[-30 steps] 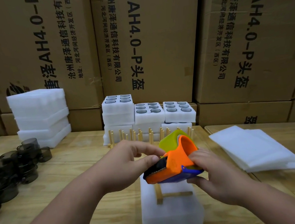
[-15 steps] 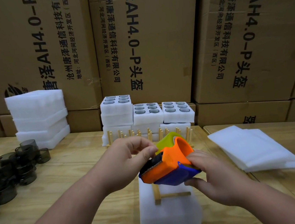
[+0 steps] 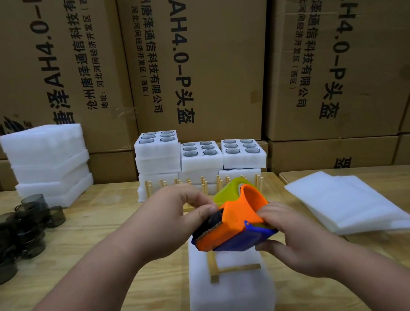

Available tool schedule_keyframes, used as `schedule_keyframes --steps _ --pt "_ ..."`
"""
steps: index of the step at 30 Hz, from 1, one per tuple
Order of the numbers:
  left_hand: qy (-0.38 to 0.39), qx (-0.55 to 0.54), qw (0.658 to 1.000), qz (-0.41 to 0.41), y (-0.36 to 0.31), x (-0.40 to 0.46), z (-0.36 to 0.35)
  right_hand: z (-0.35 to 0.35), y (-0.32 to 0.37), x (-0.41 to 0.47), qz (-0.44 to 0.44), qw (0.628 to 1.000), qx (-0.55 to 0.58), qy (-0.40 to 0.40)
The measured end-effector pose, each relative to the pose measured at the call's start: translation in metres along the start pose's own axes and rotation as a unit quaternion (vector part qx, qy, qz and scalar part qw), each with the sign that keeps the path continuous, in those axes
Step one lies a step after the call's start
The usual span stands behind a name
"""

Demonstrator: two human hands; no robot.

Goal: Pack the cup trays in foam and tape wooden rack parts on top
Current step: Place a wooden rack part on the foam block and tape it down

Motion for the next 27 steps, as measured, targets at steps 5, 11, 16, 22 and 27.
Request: schedule_keyframes --steps 5,11,16,22,27 --pt "-0.071 0.022 0.997 -0.017 -0.005 0.002 -0.001 0.006 -0.001 0.007 0.009 1.0 -0.002 -0.01" --pt "-0.186 0.059 0.979 -0.062 -0.011 -0.002 0.006 0.021 -0.006 0.016 0.001 1.0 0.005 -0.004" --pt "-0.219 0.047 0.973 -0.059 -0.012 -0.006 0.011 0.026 -0.008 0.019 0.006 1.0 -0.028 0.001" --pt "-0.252 0.077 0.96 -0.091 -0.017 -0.012 0.012 0.024 -0.014 0.024 -0.014 1.0 -0.022 0.008" --pt "-0.26 0.086 0.957 -0.095 -0.018 -0.015 0.018 0.024 -0.017 0.022 -0.018 1.0 -0.022 0.012"
Point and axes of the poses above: each hand's wrist, its own x-axis towards the middle knuckle, its own z-axis out of the back of the hand, y = z × x, the point moved 1 cm from there along x, towards the middle knuckle, and after that the axes turned 2 degrees about -y, right-handed, at the moved point
